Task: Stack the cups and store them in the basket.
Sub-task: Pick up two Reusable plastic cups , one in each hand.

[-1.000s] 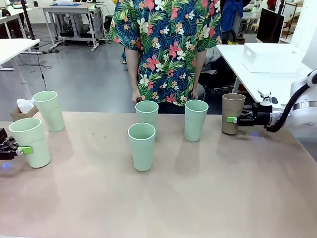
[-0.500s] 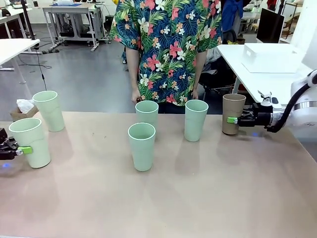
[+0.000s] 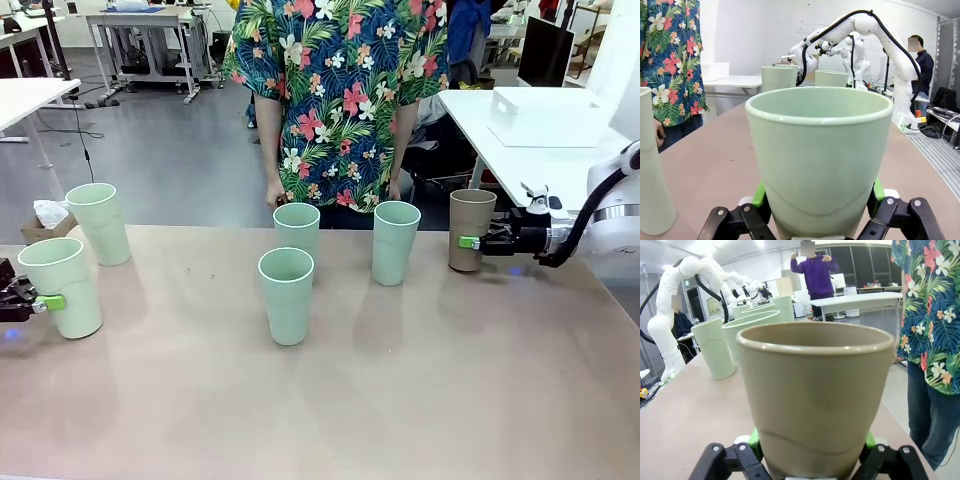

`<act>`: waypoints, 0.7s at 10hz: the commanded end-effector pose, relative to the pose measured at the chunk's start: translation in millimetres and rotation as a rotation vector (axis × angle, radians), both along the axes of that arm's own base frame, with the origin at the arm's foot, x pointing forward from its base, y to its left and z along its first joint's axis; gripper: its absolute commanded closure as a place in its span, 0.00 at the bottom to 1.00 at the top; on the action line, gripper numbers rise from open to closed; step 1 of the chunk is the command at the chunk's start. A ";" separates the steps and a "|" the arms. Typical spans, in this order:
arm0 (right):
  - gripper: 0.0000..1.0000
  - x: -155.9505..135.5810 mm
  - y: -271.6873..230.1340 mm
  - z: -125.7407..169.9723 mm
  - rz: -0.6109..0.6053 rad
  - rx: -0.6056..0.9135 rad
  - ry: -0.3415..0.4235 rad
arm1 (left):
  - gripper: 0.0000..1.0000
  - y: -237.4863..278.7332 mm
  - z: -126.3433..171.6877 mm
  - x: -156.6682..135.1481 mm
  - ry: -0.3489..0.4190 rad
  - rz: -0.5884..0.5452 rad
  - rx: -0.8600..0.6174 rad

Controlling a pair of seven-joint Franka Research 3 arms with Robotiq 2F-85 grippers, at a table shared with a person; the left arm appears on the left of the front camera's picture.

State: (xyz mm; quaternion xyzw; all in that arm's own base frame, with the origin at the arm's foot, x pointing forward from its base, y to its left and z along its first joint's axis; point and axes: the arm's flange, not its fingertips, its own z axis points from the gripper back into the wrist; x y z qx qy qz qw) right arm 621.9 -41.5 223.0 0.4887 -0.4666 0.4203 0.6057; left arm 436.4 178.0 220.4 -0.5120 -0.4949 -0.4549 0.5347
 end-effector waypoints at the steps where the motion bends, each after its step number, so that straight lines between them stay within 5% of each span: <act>1: 0.17 -14.9 -2.7 39.4 0.005 0.043 -0.071 | 0.13 -5.4 38.7 -3.0 -0.032 0.061 -0.013; 5: 0.17 -62.5 -15.9 86.9 0.015 0.130 -0.149 | 0.13 -49.1 97.8 -19.6 -0.016 0.085 -0.068; 7: 0.17 -109.3 -15.8 112.2 0.017 0.136 -0.206 | 0.13 -78.5 124.6 -39.7 0.005 0.091 -0.069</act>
